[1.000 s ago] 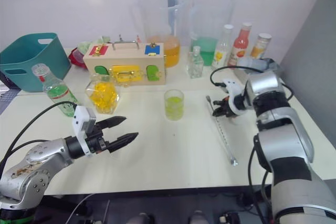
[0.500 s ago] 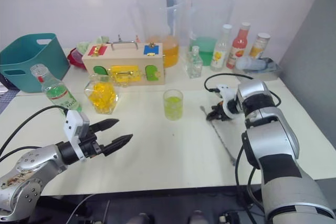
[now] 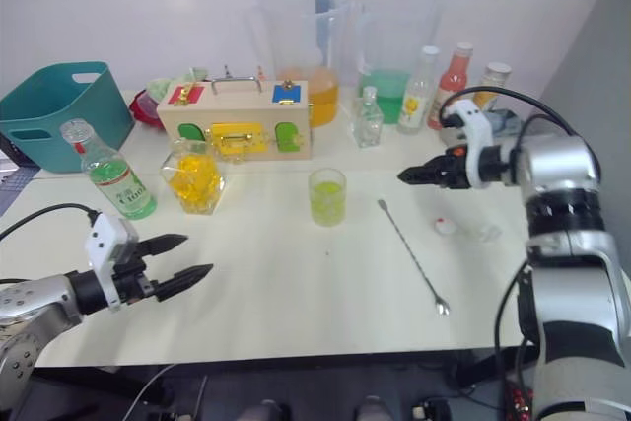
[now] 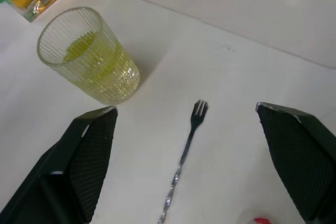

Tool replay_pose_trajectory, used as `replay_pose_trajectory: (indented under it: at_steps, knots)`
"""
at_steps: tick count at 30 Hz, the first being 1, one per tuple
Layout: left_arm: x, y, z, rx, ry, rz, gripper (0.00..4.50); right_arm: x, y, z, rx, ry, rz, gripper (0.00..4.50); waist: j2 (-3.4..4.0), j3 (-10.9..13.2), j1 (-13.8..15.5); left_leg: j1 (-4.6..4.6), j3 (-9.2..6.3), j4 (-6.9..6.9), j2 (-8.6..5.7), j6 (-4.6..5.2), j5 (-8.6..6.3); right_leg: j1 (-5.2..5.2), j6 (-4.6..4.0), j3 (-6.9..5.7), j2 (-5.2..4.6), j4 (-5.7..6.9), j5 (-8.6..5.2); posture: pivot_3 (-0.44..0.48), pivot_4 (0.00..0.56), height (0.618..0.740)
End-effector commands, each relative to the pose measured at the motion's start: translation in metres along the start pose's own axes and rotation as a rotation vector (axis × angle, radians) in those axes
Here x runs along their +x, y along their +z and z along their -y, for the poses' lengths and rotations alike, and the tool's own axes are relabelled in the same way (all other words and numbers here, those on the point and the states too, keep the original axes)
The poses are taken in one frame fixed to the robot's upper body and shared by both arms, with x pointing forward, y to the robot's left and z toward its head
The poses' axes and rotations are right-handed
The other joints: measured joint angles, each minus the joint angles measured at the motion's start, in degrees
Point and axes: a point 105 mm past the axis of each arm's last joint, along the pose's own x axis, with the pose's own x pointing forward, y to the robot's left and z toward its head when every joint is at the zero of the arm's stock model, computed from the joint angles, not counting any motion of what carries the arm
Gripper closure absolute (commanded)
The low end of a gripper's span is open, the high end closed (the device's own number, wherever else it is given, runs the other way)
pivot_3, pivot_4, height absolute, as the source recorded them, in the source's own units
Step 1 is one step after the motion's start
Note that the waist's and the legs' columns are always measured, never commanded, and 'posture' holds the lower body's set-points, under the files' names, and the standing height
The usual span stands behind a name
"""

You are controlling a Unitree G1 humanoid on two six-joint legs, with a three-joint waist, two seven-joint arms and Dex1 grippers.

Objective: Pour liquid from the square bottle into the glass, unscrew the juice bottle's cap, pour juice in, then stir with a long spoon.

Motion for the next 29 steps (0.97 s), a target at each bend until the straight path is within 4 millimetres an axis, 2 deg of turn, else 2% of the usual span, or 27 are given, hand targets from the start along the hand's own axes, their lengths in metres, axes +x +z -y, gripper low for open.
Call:
replay_pose_trajectory:
  at_steps: [1, 4, 6, 8, 13, 15, 20, 23, 29]
  knots:
    - [-0.016, -0.002, -0.013, 0.047, 0.033, -0.017, 0.00, -0.031, 0.020, -0.010, -0.154, 0.018, 0.181, 0.02, 0.00, 0.0, 0.0, 0.01, 0.03, 0.00, 0.00, 0.00, 0.00, -0.01, 0.00, 0.02, 0.00, 0.03, 0.00, 0.000, 0.150, 0.740]
    - [-0.028, -0.010, -0.028, 0.086, 0.079, -0.043, 0.00, -0.047, 0.001, -0.010, -0.264, -0.056, 0.234, 0.02, -0.02, 0.0, -0.1, 0.09, 0.08, -0.03, 0.07, 0.00, 0.00, 0.05, 0.00, 0.04, 0.03, 0.00, 0.00, 0.000, 0.150, 0.740]
    - [-0.035, -0.011, -0.038, 0.109, 0.122, -0.035, 0.00, -0.058, -0.009, -0.013, -0.219, -0.043, 0.322, 0.02, -0.02, 0.0, -0.2, 0.13, 0.08, -0.03, 0.08, 0.00, 0.00, 0.09, -0.01, 0.03, 0.03, 0.01, 0.00, 0.000, 0.150, 0.740]
    - [-0.040, -0.016, -0.041, 0.130, 0.134, -0.047, 0.00, -0.067, -0.034, -0.011, -0.108, 0.000, 0.289, 0.02, -0.02, 0.0, -0.1, 0.15, 0.10, -0.02, 0.10, 0.00, 0.00, 0.12, 0.00, 0.04, 0.04, 0.00, 0.00, 0.000, 0.150, 0.740]
    - [-0.054, -0.027, -0.057, 0.122, 0.206, -0.061, 0.00, -0.086, -0.102, 0.004, -0.192, -0.123, 0.168, 0.02, -0.02, 0.0, 0.2, 0.24, 0.11, -0.01, 0.09, 0.00, 0.00, 0.21, 0.00, 0.04, 0.02, -0.02, 0.00, 0.000, 0.150, 0.740]
    - [-0.063, -0.036, -0.065, 0.122, 0.237, -0.080, 0.00, -0.094, -0.121, 0.009, -0.175, -0.154, 0.151, 0.02, -0.02, 0.0, 0.1, 0.28, 0.14, -0.01, 0.09, 0.00, 0.00, 0.26, 0.00, 0.04, 0.02, -0.03, 0.00, 0.000, 0.150, 0.740]
    - [-0.080, -0.052, -0.080, 0.113, 0.317, -0.097, 0.00, -0.108, -0.140, 0.024, -0.158, -0.243, 0.158, 0.02, -0.01, 0.0, -0.5, 0.64, 0.32, -0.05, 0.24, 0.01, 0.00, 0.52, -0.01, 0.05, 0.08, -0.15, -0.03, 0.000, 0.150, 0.740]
    - [-0.081, -0.058, -0.080, 0.109, 0.325, -0.110, 0.00, -0.111, -0.146, 0.026, -0.172, -0.244, 0.137, 0.02, -0.01, 0.0, -0.4, 1.11, 0.37, -0.17, 0.46, 0.05, -0.05, 1.12, -0.04, -0.05, 0.21, -0.50, -0.05, 0.000, 0.150, 0.740]
    - [-0.078, -0.062, -0.072, 0.091, 0.307, -0.092, 0.00, -0.114, -0.145, 0.029, -0.167, -0.244, 0.149, 0.02, 0.00, -0.1, -0.2, 1.08, 0.40, -0.17, 0.58, 0.04, -0.06, 1.15, -0.05, -0.04, 0.22, -0.61, -0.03, 0.000, 0.150, 0.740]
